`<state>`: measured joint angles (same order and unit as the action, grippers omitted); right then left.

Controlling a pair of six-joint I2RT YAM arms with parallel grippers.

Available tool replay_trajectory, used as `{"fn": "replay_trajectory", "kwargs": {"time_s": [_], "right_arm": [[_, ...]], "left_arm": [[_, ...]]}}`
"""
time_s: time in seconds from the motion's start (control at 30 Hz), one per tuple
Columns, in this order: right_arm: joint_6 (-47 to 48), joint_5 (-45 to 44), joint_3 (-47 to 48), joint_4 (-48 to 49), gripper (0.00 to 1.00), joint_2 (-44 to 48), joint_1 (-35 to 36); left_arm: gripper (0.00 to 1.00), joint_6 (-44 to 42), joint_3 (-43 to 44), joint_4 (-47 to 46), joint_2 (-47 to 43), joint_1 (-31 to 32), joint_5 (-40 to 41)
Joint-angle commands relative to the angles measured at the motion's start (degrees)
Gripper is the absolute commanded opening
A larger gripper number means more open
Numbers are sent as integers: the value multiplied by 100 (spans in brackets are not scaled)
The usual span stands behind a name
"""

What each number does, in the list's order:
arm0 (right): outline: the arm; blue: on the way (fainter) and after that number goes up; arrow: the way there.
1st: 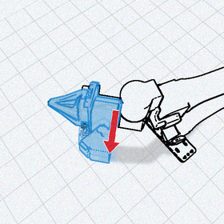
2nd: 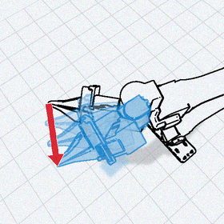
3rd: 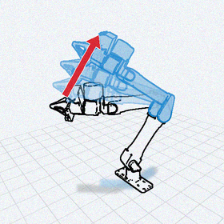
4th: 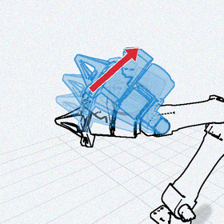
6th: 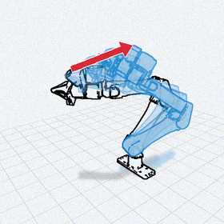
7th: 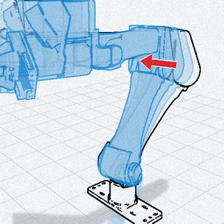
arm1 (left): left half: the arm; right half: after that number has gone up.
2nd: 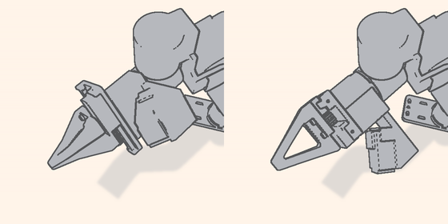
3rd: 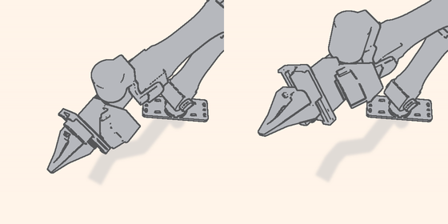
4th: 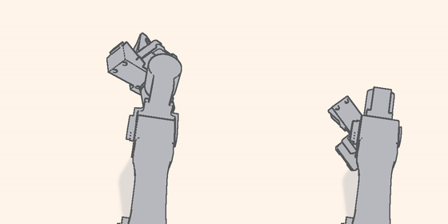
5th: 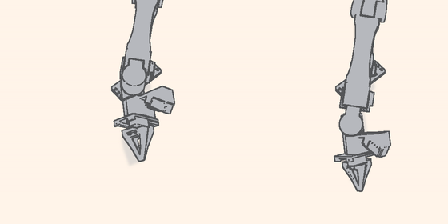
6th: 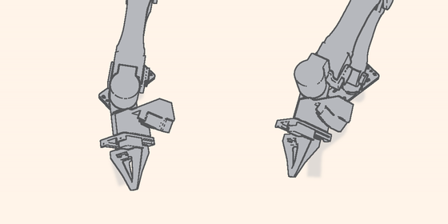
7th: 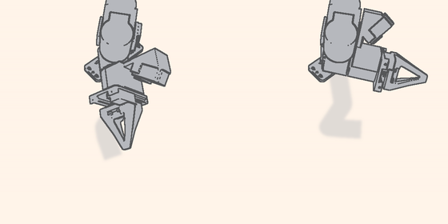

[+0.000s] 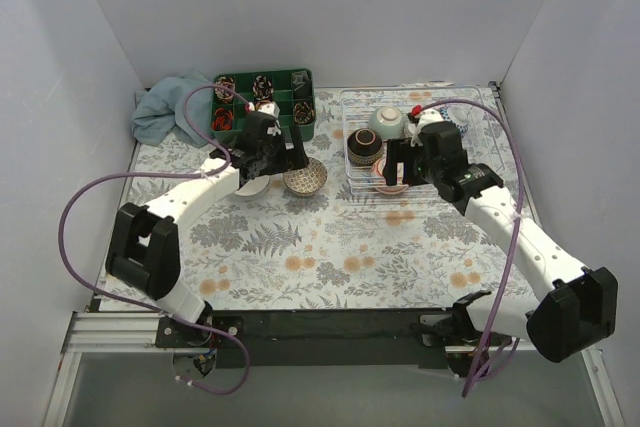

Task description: Unload the bowls from the dish rack

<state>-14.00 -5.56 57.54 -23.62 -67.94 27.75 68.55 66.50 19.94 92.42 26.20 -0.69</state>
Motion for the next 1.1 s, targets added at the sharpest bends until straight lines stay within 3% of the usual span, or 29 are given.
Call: {"fn": "replay_trajectory", "kwargs": {"time_s": [0.0, 0.13, 0.3, 0.5, 0.67, 1.07], "right_arm": [[126, 204, 565, 313, 89, -315, -741], [-32, 845, 653, 919, 90, -632, -1525], [-383, 1013, 855, 1473, 91, -1263, -2394], [-568, 1416, 1005, 2018, 93, -2002, -3055], [-490, 1699, 987, 2800, 99, -2276, -3126], [-454, 2243, 1611, 3047, 99, -3391, -3135]], "left_arm": [[97, -439, 276, 203, -716, -18, 164], [98, -886, -5, 45, -1129, -18, 683], [98, -1195, -610, -420, -1682, -18, 1088], [98, -1345, -875, -588, -1956, -18, 1422], [98, -1441, -902, -623, -2079, -18, 1633], [98, -1556, -911, -615, -2176, -18, 1809]]}}
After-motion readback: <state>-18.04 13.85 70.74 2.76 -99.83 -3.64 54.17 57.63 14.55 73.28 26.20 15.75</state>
